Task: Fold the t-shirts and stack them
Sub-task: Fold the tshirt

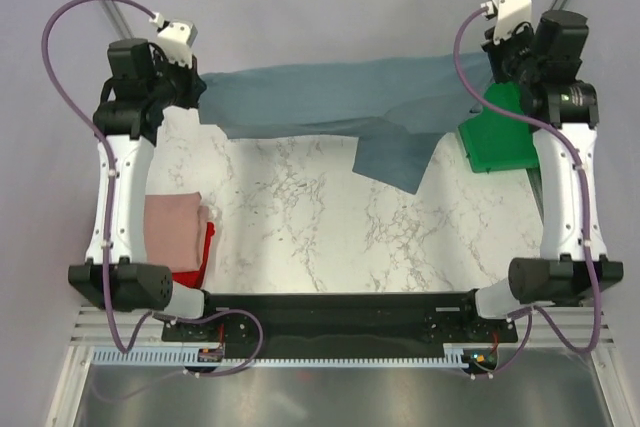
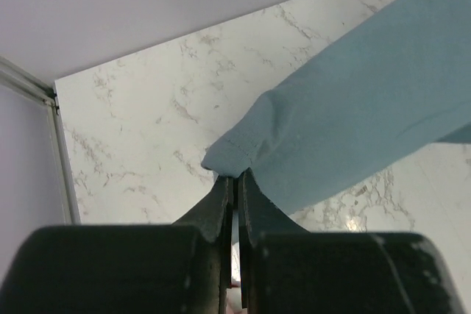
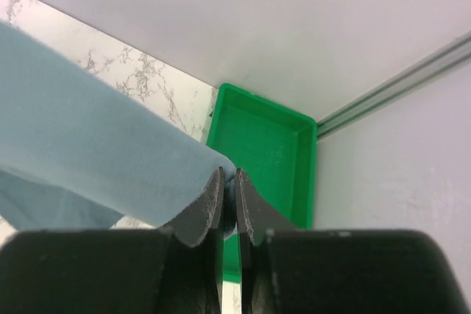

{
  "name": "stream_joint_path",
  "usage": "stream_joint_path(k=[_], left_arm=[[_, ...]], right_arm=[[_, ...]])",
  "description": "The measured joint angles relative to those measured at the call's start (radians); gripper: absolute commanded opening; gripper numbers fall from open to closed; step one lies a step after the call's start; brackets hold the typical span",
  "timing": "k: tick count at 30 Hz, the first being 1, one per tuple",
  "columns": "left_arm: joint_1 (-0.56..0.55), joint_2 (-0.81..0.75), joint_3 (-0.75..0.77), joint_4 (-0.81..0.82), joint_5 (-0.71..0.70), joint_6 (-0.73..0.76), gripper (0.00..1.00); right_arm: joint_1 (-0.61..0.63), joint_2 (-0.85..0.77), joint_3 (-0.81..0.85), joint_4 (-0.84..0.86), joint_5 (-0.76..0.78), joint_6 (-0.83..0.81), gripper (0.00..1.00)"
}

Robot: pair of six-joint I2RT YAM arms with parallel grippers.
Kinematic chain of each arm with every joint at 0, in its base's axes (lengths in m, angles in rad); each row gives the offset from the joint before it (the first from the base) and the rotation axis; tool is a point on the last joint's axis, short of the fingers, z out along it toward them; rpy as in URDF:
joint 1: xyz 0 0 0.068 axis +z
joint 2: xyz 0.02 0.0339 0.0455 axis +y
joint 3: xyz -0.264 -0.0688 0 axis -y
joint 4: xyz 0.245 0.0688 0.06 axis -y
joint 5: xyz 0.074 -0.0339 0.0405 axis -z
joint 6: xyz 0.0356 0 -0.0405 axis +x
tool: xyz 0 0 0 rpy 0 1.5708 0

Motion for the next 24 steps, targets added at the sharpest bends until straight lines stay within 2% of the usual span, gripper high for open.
stream_joint_path(k=[8,14,19,24], left_arm=[[0.001,-0.494,-0.373,0.010,-0.030,0.029,0.02],[0.001,-0.832,-0.417,0.024,-0.042,0.048,0.02],[0.001,-0.938,-0.392,0.042,-0.038,0.080,0.02],[0.001,-0.902,-0.435,0.060,-0.027,0.111,0.02]], right_arm=[[-0.004,-0.365,-0.123,-0.096,-0.002,-0.024,0.00],[-0.004,-0.609,-0.091,-0.198,-0.003,-0.039,0.00],[-0.004,-0.655,0.058,-0.262,-0.003,-0.040,0.00],[-0.005,-0.642,0.024,-0.264,-0.020,-0.048,0.00]])
